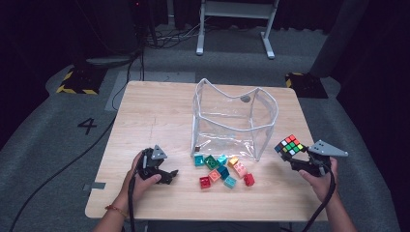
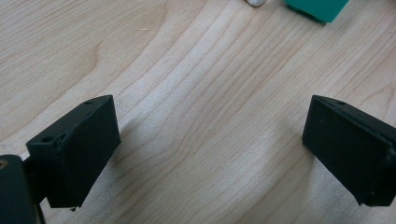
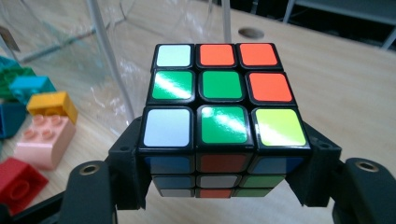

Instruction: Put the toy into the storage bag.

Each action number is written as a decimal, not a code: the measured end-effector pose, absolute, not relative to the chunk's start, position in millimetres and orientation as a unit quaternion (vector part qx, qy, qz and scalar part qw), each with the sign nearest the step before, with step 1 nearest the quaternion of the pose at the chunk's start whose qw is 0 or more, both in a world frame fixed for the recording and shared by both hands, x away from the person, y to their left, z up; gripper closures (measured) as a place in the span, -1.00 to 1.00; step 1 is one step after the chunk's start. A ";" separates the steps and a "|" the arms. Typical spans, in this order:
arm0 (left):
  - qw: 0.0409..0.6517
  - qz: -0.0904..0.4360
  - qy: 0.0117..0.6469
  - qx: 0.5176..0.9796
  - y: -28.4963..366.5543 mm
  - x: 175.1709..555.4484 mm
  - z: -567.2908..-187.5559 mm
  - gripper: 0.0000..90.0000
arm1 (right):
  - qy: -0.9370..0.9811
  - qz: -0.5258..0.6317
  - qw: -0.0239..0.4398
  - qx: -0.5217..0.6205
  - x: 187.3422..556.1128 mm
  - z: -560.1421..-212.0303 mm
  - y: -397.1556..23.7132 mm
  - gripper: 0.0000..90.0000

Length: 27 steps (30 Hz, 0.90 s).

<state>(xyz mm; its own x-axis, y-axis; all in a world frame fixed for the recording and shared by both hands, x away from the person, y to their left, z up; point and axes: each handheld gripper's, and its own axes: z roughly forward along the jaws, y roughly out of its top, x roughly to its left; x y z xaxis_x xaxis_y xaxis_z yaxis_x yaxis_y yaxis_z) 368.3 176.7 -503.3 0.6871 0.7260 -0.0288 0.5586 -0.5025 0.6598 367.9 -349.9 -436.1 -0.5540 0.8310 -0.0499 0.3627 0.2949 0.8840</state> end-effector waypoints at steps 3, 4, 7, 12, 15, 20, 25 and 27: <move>0.329 0.131 0.374 0.857 176.8 368.5 -503.3 -0.91 | 0.762 0.449 0.273 0.380 371.5 -416.7 -348.3 -0.25; 0.329 0.128 0.375 0.857 176.8 368.2 -503.3 -0.91 | 0.760 0.455 0.278 0.372 375.1 -403.2 -347.6 -0.25; 0.329 0.129 0.375 0.857 176.8 368.2 -503.3 -0.91 | 0.757 0.460 0.286 0.365 379.0 -389.2 -346.7 -0.25; 0.329 0.127 0.375 0.857 176.6 368.3 -503.4 -0.91 | 0.754 0.472 0.300 0.344 390.0 -355.6 -343.3 -0.25; 0.329 0.127 0.375 0.857 176.6 368.3 -503.4 -0.91 | 0.750 0.481 0.302 0.339 395.6 -337.7 -340.9 -0.25; 0.330 0.128 0.374 0.857 176.5 368.7 -503.5 -0.92 | 0.747 0.491 0.308 0.326 403.1 -314.5 -335.1 -0.25; 0.330 0.128 0.374 0.857 176.5 368.8 -503.5 -0.92 | 0.749 0.501 0.301 0.311 413.0 -298.2 -327.3 -0.25; 0.330 0.128 0.374 0.857 176.4 368.7 -503.5 -0.92 | 0.755 0.500 0.299 0.300 418.2 -293.3 -321.8 -0.25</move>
<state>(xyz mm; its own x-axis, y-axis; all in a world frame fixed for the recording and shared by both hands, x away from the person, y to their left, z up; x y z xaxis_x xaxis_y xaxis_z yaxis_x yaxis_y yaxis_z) 368.7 176.4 -503.5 0.6877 0.7254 -0.0279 0.5565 -0.5021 0.6619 418.2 -321.8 -293.3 -0.6413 0.7523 -0.1508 0.1553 0.3197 0.9347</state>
